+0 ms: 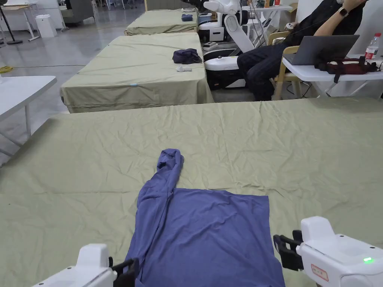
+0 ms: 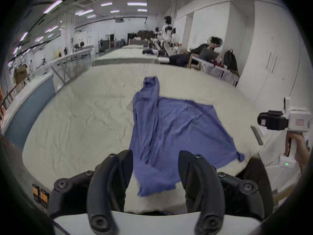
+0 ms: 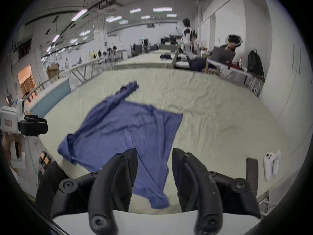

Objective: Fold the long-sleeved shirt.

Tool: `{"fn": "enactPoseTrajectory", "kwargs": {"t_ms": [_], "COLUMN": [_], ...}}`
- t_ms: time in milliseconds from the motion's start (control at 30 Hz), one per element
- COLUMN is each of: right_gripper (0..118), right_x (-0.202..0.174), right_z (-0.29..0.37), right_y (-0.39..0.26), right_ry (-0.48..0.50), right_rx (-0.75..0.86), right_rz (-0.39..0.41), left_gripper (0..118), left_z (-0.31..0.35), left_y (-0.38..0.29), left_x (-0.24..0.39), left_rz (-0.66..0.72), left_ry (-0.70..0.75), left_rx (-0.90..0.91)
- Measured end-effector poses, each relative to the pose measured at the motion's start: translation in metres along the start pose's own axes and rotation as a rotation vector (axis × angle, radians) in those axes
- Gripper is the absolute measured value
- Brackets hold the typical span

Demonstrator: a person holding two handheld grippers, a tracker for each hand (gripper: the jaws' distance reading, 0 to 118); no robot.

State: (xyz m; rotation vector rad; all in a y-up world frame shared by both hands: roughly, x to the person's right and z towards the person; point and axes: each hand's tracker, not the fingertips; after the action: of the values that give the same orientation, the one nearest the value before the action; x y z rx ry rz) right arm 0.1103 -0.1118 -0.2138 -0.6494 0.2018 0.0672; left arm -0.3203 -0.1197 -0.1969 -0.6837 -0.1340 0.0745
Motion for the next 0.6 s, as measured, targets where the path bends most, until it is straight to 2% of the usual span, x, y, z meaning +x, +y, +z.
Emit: {"fn": "enactPoseTrajectory", "kwargs": {"t_ms": [100,167,267,300,333,367,600], "right_gripper": [45,27,17,6,4,1,1], "right_x": [-0.006,-0.007,-0.007,-0.006,-0.005,-0.004,-0.002], "right_z": [0.012,0.015,0.019,0.020,0.020,0.019,0.004], "right_y": [0.023,0.035,0.045,0.047,0.048,0.050,0.052], "right_ry": [-0.022,-0.023,-0.010,-0.005,-0.003,0.004,-0.012], "right_rx": [0.066,0.096,0.148,0.169,0.164,0.156,0.122], "right_rz": [-0.016,-0.028,-0.081,-0.102,-0.099,-0.095,-0.063], "left_gripper": [41,23,16,6,3,0,0], "left_z": [0.002,0.002,0.005,0.005,0.004,0.002,-0.025], "left_y": [0.029,0.045,0.063,0.067,0.071,0.074,0.093], "left_x": [0.010,0.019,0.029,0.032,0.035,0.035,0.033], "left_rz": [-0.009,-0.022,-0.018,-0.022,-0.029,-0.040,-0.068], "left_ry": [-0.001,0.008,-0.015,-0.014,-0.018,-0.026,-0.040], "left_rx": [0.074,0.105,0.154,0.159,0.164,0.161,0.105]}}
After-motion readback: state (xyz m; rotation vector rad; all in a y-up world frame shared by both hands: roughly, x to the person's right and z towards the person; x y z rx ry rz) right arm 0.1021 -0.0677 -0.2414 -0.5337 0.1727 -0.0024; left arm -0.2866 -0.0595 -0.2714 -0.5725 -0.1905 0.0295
